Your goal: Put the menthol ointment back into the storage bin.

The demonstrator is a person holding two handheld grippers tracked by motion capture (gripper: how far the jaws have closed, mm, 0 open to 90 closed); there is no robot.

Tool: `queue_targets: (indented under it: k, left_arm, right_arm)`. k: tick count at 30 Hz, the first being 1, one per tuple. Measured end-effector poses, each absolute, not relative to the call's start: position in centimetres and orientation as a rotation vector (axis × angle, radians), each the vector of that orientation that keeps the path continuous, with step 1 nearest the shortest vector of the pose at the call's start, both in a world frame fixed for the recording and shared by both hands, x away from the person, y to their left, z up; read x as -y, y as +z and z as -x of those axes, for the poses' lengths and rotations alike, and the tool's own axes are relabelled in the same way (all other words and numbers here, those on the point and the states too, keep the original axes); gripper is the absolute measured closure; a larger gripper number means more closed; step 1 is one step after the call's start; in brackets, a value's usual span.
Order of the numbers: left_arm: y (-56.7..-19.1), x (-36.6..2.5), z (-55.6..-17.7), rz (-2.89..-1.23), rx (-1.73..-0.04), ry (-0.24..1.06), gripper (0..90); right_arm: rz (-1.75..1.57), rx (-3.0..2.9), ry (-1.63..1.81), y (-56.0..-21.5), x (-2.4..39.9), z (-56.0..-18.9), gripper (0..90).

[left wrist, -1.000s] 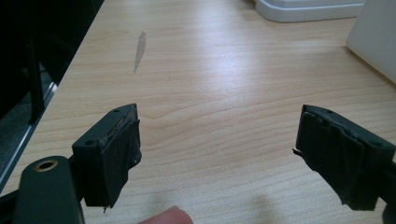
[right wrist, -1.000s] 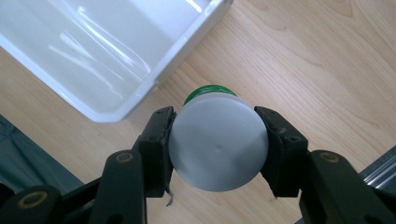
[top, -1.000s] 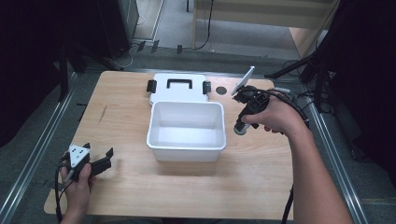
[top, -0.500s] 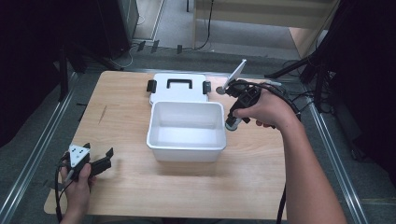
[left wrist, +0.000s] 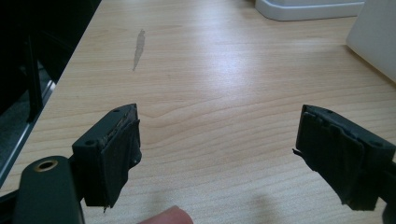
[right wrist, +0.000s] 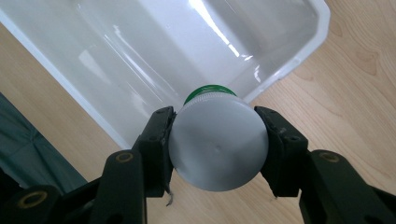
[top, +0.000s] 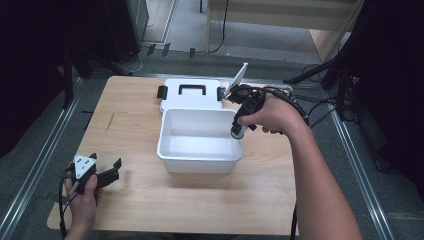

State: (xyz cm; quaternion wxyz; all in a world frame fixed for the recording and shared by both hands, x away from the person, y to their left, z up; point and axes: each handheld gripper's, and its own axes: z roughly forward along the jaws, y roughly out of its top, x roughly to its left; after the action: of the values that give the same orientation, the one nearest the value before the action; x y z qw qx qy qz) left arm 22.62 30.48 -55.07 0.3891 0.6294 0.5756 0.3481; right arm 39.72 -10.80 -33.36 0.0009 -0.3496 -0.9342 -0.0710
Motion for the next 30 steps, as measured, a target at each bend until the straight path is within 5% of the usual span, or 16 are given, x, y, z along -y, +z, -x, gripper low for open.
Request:
queue_targets:
  k: [30]
  left_arm:
    - [-55.1,-30.5,-22.6,-1.595,-1.461,0.874,14.8]
  right_arm:
    - [0.762,3.054,-0.258,-36.7,7.7,-39.5,51.7]
